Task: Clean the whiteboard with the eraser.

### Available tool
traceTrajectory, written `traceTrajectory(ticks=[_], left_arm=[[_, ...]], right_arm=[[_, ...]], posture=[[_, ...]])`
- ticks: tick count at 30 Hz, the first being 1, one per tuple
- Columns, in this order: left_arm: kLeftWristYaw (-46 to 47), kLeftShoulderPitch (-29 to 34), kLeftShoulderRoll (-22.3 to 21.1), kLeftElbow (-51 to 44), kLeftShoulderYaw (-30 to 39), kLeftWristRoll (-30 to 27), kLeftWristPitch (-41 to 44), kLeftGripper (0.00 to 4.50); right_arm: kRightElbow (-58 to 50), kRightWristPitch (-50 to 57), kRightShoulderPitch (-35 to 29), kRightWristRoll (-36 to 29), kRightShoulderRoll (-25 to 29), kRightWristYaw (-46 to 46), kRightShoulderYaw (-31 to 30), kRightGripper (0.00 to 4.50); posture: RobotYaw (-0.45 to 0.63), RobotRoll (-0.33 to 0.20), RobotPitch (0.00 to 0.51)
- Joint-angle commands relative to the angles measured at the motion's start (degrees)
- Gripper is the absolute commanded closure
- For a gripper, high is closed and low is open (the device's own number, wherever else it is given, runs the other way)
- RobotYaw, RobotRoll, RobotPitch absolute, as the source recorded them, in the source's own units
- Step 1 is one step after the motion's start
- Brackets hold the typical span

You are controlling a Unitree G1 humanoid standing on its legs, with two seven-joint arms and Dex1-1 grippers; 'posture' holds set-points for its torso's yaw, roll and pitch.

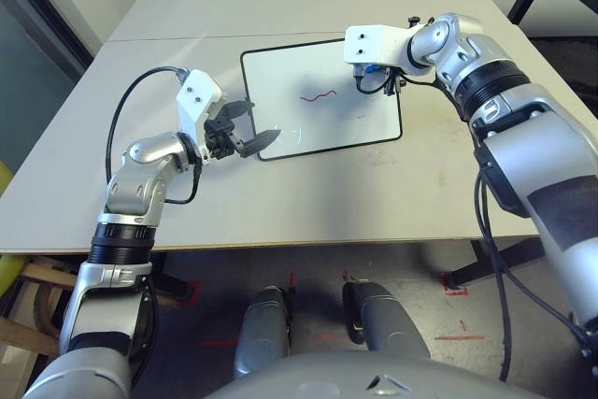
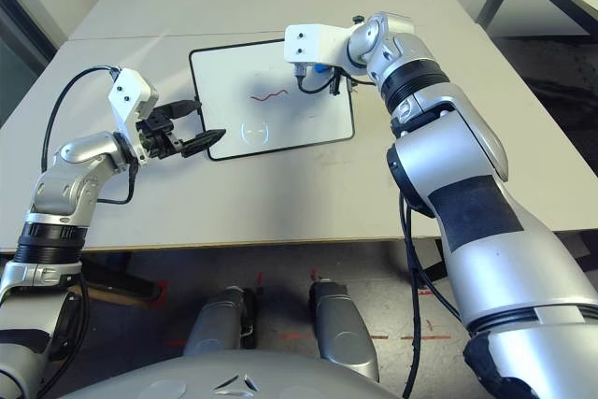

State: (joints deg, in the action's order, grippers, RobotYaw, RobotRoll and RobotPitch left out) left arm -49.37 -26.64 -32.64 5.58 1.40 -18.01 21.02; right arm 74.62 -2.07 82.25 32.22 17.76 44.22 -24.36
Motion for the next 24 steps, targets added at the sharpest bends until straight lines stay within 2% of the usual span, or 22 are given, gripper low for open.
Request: traceTrajectory(ticks=[1,17,24], left_arm=[[0.02,0.07,-0.26,-0.34,0.01,0.08,0.52,0.0],[0.18,0.49,-0.23,-0.57,0.15,0.05,0.49,0.0],[-0.48,0.4,-0.88,1.22,0.48,0.4,-0.67,0.0]], right_arm=[[0.13,-0.13,0.26,-1.03,-1.78,-0.94,0.58,4.36],[0.29,0.83,1.4,-2.62,-4.03,-3.58,1.69,4.36],[-0.47,-0.56,2.05,-0.75,-1.2,2.71,-0.83,4.36]], posture=[[-0.03,0.0,0.093],[-0.03,0.0,0.095],[-0.04,0.0,0.092]])
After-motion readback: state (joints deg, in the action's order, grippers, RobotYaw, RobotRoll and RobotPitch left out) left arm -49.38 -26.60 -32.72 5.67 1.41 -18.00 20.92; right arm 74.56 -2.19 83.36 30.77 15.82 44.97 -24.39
